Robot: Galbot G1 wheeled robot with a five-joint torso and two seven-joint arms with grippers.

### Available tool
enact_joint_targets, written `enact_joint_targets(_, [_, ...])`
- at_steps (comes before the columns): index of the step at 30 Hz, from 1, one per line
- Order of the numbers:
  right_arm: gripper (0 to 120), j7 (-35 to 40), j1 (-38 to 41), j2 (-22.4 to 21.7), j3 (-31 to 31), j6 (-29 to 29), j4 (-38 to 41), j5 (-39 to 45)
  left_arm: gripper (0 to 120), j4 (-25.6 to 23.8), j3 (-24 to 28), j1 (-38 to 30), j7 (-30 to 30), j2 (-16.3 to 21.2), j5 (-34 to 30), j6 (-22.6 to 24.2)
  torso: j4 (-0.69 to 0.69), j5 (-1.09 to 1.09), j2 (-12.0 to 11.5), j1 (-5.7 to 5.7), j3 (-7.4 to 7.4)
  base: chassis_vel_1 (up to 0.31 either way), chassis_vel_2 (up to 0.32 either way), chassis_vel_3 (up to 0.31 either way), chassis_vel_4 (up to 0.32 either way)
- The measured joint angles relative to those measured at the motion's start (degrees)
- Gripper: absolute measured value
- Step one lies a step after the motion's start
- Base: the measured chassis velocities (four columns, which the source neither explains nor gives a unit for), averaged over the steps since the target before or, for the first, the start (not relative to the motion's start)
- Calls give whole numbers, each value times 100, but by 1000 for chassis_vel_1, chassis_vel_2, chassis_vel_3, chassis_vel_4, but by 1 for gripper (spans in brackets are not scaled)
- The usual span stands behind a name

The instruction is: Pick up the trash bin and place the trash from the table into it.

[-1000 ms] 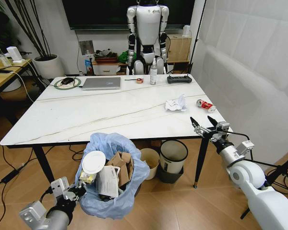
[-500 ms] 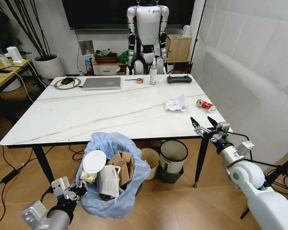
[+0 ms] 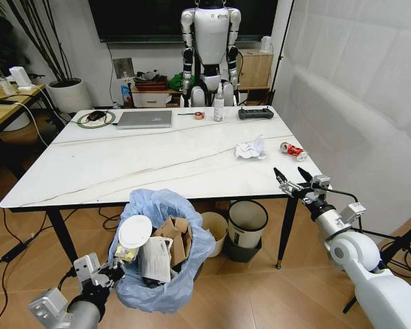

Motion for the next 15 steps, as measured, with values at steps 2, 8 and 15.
enact_joint_targets(2, [100,-13,-3,7,3,4,-18,6,1,9,1,-4,2,-2,2,-1,0,0,0,0,0,0,0,0,0])
enact_joint_targets(8, [100,-37,15,13,3,16,-37,3,1,17,4,-11,2,-9,7,-4,0,0,0,0,0,-9,-6,5,13])
enact_joint_targets(15, [100,-52,35,12,-12,46,-73,-11,1,31,10,-17,3,-30,13,-5,0,1,0,0,0,-84,-88,81,89])
